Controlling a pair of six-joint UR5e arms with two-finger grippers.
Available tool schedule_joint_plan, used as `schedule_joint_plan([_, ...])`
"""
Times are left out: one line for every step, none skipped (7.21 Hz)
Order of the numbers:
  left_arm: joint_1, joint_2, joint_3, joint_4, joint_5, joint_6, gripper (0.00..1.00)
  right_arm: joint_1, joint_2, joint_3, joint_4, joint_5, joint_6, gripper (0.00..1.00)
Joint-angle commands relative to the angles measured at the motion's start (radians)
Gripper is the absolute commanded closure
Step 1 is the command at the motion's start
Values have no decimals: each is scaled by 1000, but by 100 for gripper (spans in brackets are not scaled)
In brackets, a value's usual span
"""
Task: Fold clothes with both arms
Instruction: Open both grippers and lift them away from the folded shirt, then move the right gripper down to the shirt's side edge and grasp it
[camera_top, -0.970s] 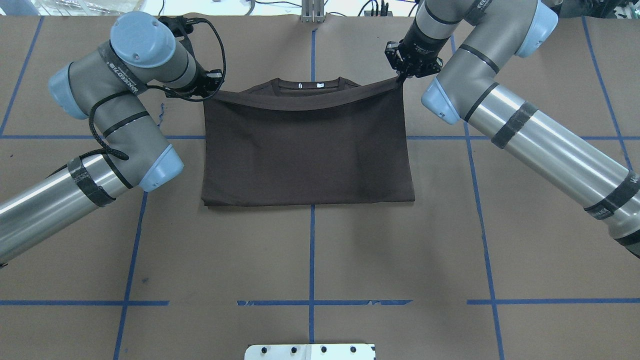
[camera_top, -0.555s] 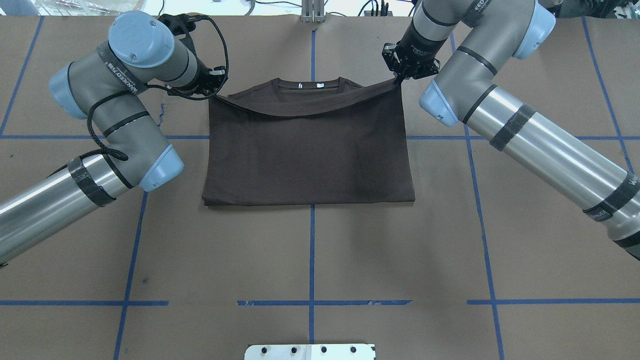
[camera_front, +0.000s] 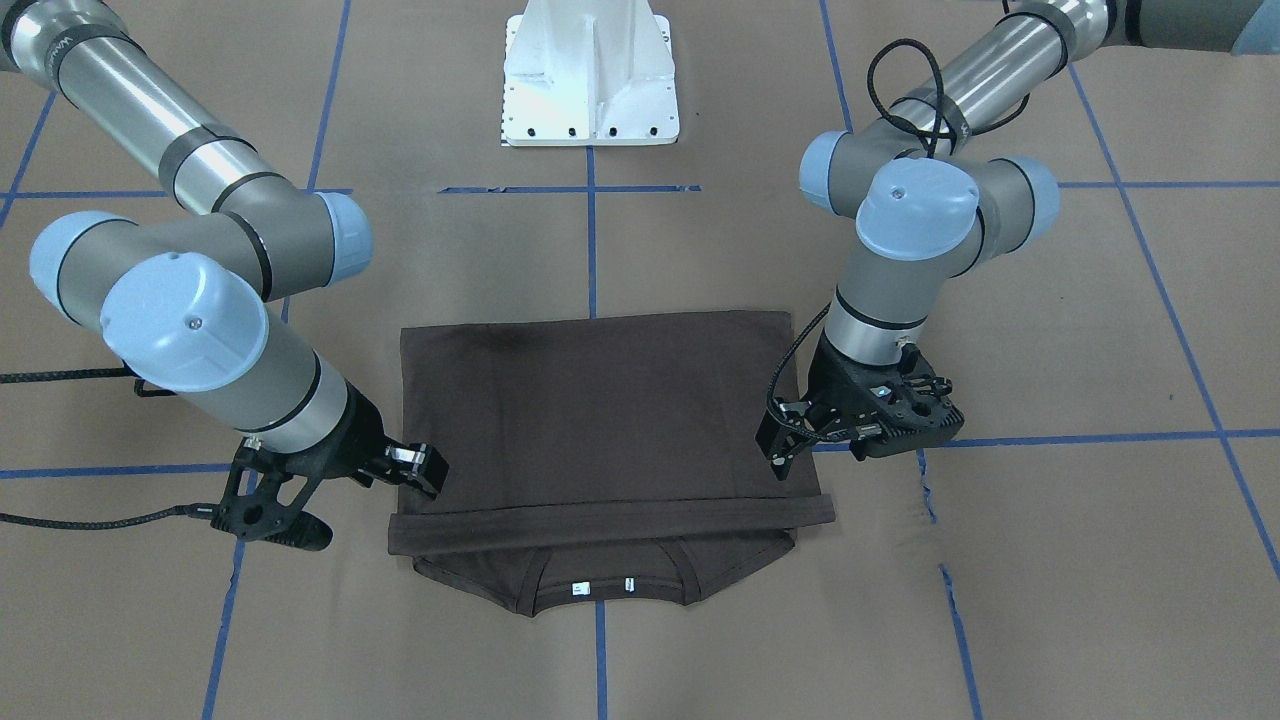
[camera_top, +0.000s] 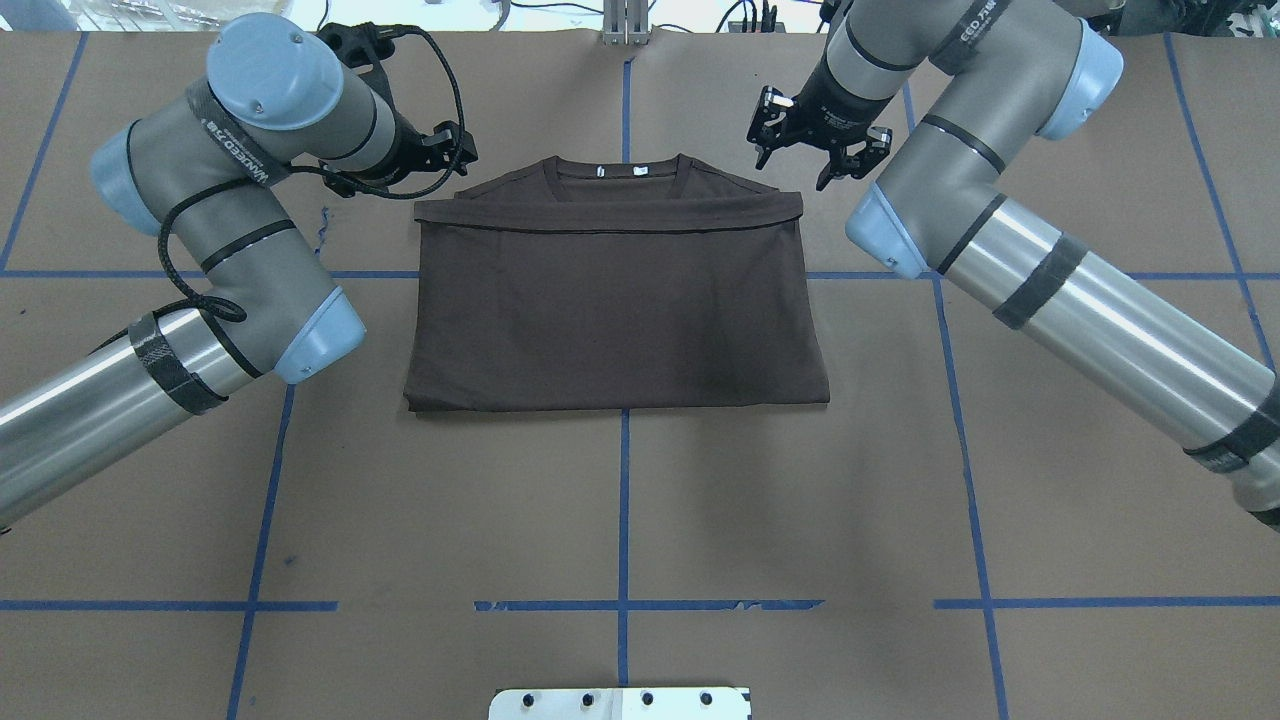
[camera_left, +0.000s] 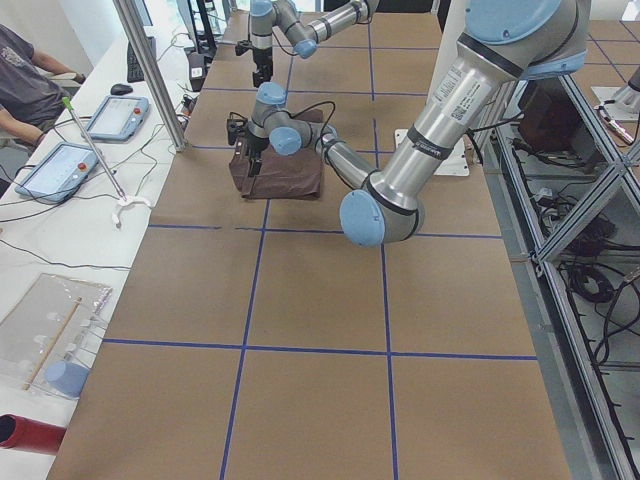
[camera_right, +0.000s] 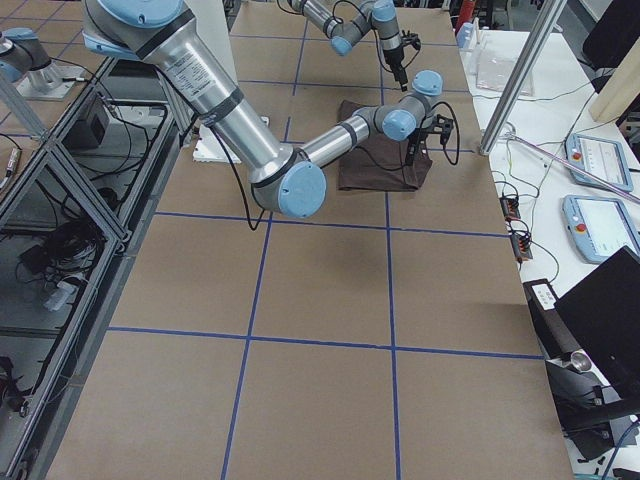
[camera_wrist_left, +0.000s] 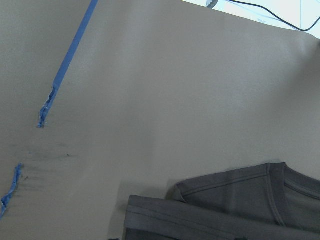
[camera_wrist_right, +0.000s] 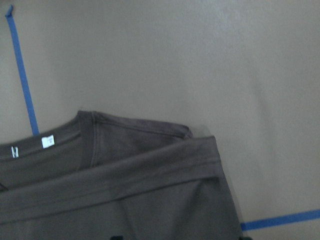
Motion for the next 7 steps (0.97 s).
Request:
schedule_joint_plan([1,15,-116,63,-9,-2,0,-104,-183,222,0,-74,53,0])
schedule_joint_plan([6,12,-150,102,-12,-7,0,-176,-242,271,0,-155,94,0])
schedule_joint_plan([12,14,-167,102,-17,-11,0,-216,-258,273,-2,-195,102,0])
schedule_joint_plan([30,14,-164,99,-16,-42,0,-227,-276,275,0,-197,102,0])
schedule_joint_plan([41,15,-164,95,-14,-59,0,-238,-278,272,-2,-197,102,0])
schedule_joint_plan([41,14,-165,93,-14,-60,0,-245,-278,264,-2,-195,101,0])
schedule_joint_plan([41,15,-165,93,-14,-60,0,-259,-278,260,-2,-197,99,0])
